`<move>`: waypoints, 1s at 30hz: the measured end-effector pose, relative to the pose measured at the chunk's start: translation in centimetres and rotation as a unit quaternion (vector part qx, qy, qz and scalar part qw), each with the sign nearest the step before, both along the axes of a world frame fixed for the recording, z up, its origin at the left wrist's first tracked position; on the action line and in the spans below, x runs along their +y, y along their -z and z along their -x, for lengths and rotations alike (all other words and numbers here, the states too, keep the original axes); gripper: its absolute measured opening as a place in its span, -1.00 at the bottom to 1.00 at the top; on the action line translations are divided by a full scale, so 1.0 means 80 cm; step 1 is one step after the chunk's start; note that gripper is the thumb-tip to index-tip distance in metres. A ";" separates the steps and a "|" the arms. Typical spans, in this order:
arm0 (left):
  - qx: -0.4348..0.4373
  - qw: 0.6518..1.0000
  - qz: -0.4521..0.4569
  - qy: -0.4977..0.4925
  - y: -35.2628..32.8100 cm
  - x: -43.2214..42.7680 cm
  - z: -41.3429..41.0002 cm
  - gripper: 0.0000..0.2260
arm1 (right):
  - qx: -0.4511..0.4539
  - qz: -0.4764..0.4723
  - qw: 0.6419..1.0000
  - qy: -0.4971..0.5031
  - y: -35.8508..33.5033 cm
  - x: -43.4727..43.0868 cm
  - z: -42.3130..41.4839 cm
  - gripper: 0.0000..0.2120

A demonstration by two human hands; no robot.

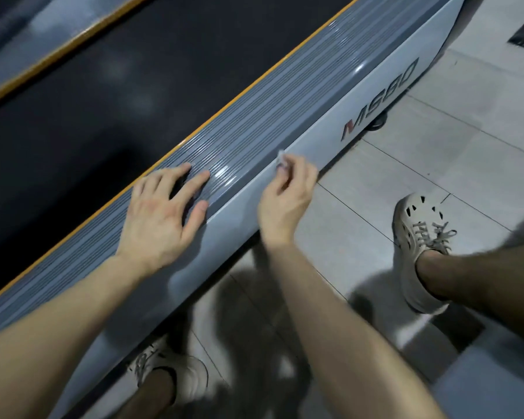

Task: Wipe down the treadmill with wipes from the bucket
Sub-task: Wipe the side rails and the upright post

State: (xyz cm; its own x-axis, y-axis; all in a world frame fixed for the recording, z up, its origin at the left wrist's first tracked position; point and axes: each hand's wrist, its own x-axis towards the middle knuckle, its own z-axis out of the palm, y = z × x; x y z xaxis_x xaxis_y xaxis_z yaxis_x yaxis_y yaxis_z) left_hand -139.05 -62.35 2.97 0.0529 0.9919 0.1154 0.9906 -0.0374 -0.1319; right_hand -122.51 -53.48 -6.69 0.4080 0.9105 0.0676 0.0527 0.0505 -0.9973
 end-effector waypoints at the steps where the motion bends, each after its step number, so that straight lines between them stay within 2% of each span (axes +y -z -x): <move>1: 0.001 1.000 0.000 0.001 0.000 0.001 0.001 -0.54 | -0.004 -0.018 0.999 -0.041 0.000 -0.053 0.022 -0.77; 3: -0.001 1.000 0.003 -0.001 0.001 0.000 0.002 -0.54 | -0.034 -0.042 0.989 -0.135 -0.005 -0.153 0.055 -0.79; 5: 0.000 1.000 -0.001 -0.002 0.002 -0.003 0.002 -0.53 | -0.049 -0.045 0.979 -0.192 0.006 -0.186 0.061 -0.81; 8: -0.007 1.000 -0.003 0.001 0.004 -0.002 0.005 -0.53 | -0.001 0.049 0.993 -0.104 0.036 -0.097 0.027 -0.81; 10: -0.015 1.000 -0.006 0.002 0.005 -0.001 0.005 -0.53 | -0.006 0.125 0.991 -0.050 0.057 0.002 -0.024 -0.80; 12: -0.020 1.000 -0.006 0.004 0.005 0.001 0.007 -0.54 | -0.043 0.176 0.983 -0.039 0.078 0.073 -0.065 -0.80; 14: -0.025 1.000 -0.006 0.005 0.005 0.002 0.007 -0.54 | -0.039 0.203 0.977 -0.047 0.085 0.085 -0.071 -0.80; 16: -0.025 1.000 -0.006 0.004 0.005 0.002 0.006 -0.53 | -0.023 0.188 0.980 -0.057 0.089 0.037 -0.041 -0.83; 18: -0.022 1.000 -0.009 0.004 0.005 0.001 0.006 -0.53 | 0.012 0.215 0.969 -0.117 0.093 -0.057 0.006 -0.83; 20: -0.022 1.000 -0.010 0.006 0.004 -0.001 0.006 -0.53 | 0.074 0.279 0.936 -0.203 0.082 -0.158 0.045 -0.74; 22: -0.025 1.000 -0.006 0.004 0.004 0.000 0.007 -0.53 | 0.110 0.300 0.921 -0.222 0.068 -0.211 0.069 -0.60; 23: -0.026 1.000 -0.005 0.004 0.005 0.001 0.007 -0.53 | 0.114 0.304 0.922 -0.209 0.074 -0.211 0.072 -0.59; 25: -0.026 1.000 -0.008 0.002 0.006 0.001 0.009 -0.54 | 0.118 0.294 0.935 -0.158 0.080 -0.164 0.050 -0.73; 26: -0.027 1.000 -0.010 0.002 0.007 0.000 0.009 -0.53 | 0.079 0.270 0.951 -0.127 0.078 -0.120 0.026 -0.81; 27: -0.029 1.000 -0.012 0.002 0.007 -0.001 0.009 -0.53 | 0.052 0.257 0.961 -0.093 0.079 -0.066 -0.002 -0.84; 30: -0.038 0.999 -0.014 0.004 0.006 0.003 0.009 -0.53 | 0.047 0.216 0.975 0.032 0.050 0.096 -0.082 -0.89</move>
